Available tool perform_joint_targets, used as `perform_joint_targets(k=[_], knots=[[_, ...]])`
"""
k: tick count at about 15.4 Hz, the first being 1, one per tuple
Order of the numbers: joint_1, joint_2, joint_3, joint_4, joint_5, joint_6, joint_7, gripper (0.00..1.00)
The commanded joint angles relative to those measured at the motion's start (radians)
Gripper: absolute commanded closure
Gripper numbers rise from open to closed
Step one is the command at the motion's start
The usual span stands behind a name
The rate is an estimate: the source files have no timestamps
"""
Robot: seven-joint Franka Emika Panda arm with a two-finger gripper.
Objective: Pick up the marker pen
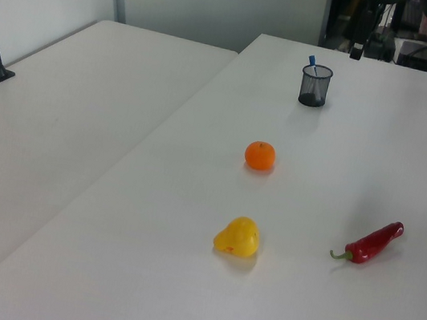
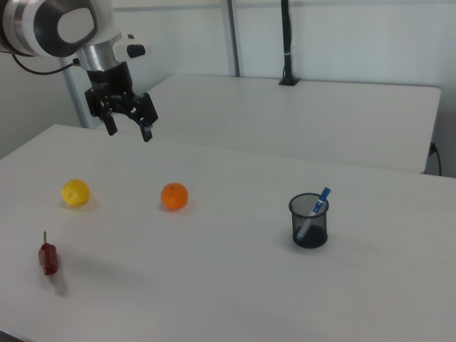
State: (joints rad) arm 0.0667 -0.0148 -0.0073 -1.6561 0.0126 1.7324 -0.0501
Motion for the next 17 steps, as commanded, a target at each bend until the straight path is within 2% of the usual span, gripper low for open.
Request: perform_joint_targets(k=[1,17], knots=[[0.019,-0.016,-0.019,-0.011,0.015,-0.008,-0.010,0.00],[0.010,-0.019,-0.020,-0.007,0.010,-0.007,0.007,0.00]])
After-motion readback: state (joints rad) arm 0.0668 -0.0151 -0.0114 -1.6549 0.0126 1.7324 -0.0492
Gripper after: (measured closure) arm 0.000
